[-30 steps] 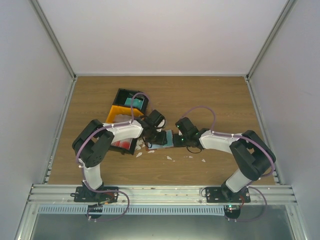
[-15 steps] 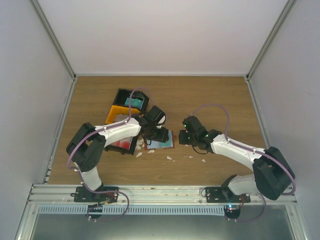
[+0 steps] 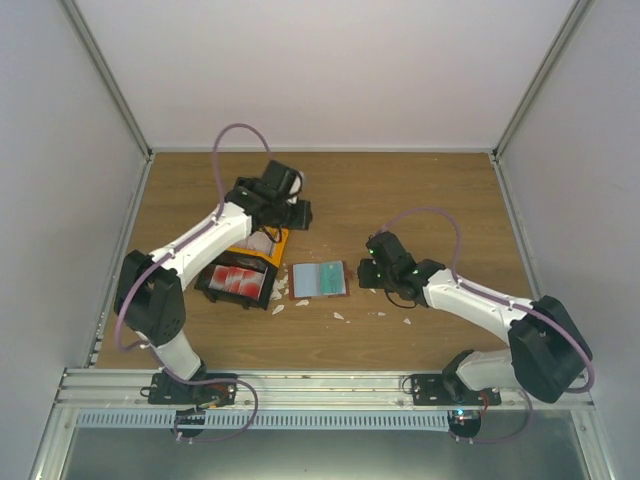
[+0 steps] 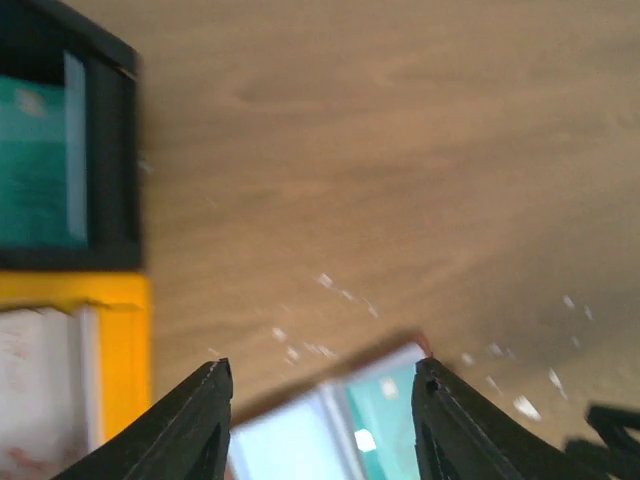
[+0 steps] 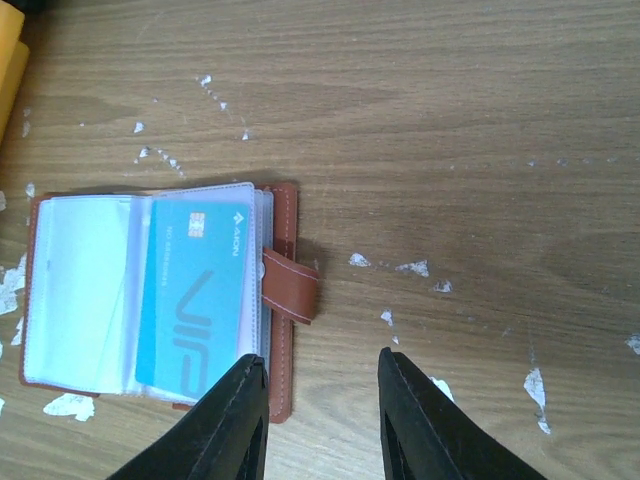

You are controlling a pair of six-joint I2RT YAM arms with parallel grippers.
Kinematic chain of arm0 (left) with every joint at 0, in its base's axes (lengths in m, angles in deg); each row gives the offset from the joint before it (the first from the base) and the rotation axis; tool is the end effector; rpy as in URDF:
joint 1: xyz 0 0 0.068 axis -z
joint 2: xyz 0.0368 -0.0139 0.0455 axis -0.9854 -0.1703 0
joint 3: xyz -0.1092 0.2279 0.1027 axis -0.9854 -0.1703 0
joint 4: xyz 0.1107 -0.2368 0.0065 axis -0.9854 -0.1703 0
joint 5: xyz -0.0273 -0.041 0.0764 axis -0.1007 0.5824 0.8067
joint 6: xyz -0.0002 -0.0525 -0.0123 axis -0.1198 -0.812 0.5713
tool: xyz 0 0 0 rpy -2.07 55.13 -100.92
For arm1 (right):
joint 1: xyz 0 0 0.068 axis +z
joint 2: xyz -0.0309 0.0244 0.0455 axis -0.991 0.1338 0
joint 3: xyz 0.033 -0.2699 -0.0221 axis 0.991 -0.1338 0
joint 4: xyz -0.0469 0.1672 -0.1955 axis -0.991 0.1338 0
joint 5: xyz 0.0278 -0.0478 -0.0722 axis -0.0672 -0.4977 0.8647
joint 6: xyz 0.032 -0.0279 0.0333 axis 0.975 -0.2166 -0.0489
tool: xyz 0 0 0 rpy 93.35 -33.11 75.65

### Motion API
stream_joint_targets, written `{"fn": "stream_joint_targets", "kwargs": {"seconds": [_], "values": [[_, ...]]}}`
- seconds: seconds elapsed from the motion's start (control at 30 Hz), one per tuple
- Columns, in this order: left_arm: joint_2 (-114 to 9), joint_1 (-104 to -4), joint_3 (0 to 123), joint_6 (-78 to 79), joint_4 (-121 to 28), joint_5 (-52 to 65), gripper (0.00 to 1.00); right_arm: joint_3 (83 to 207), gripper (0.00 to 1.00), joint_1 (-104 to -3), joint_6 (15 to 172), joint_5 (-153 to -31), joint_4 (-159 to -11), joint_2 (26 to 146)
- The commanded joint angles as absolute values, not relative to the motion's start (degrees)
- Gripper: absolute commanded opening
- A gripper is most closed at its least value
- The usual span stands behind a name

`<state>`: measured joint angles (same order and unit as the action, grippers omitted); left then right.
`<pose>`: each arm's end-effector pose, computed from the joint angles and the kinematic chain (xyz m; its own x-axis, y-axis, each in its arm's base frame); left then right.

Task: Put the credit cards into the card holder
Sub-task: Pick up the credit card from the storage box.

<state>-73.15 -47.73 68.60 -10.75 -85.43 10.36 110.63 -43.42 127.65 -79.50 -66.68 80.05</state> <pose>0.3060 -0.1980 0.2742 -0.8499 0.0822 -0.5205 0.2652 0.9203 -0.2877 0.2012 0.1584 0.1946 -0.8503 0.1501 -0.5044 -0.0392 0.9377 0.3452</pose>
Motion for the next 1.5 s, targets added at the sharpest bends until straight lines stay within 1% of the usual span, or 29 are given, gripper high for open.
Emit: {"fn": "stream_joint_targets", "kwargs": {"seconds": [0.0, 0.03, 0.1, 0.23, 0.57, 0.7, 0.83, 0.97, 1.1, 1.2, 1.47], "values": [[-76.76, -53.48, 72.06, -8.12, -85.57, 14.33, 0.49, 111.93, 0.33, -43.34, 126.64, -78.90, -68.86, 82.52], [-77.48, -54.67, 72.23, -7.21, -84.61, 14.08, 0.50, 112.03, 0.33, -43.38, 126.51, -79.02, -69.22, 82.94], [-79.95, -57.05, 73.12, -5.77, -83.41, 11.88, 0.54, 112.15, 0.33, -43.44, 126.14, -79.57, -70.08, 83.72], [-85.87, -59.82, 75.97, -4.24, -82.40, 7.65, 0.56, 112.28, 0.33, -43.38, 125.60, -80.75, -71.66, 85.64], [-97.55, -60.31, 87.08, -0.15, -84.78, 13.98, 0.58, 111.68, 0.33, -43.37, 125.76, -82.49, -73.64, 89.26], [-100.83, -60.36, 89.81, 1.09, -86.27, 12.97, 0.55, 111.31, 0.33, -43.34, 125.71, -82.50, -73.86, 89.83], [-102.41, -60.33, 91.68, 1.63, -87.63, 10.88, 0.49, 111.64, 0.32, -43.36, 125.56, -82.58, -73.97, 90.69], [-101.74, -60.34, 91.46, 1.97, -87.91, 7.38, 0.42, 111.80, 0.33, -43.36, 125.58, -82.58, -74.25, 91.34], [-100.59, -60.33, 91.16, 2.14, -87.81, 5.24, 0.38, 111.77, 0.32, -43.38, 125.65, -82.71, -74.36, 91.81], [-100.08, -60.58, 90.98, 1.82, -87.70, 4.78, 0.33, 111.77, 0.32, -43.39, 125.59, -82.57, -74.36, 91.91], [-99.01, -60.82, 90.10, 1.36, -87.24, 5.07, 0.25, 111.62, 0.32, -43.38, 125.55, -82.40, -74.04, 91.82]]}}
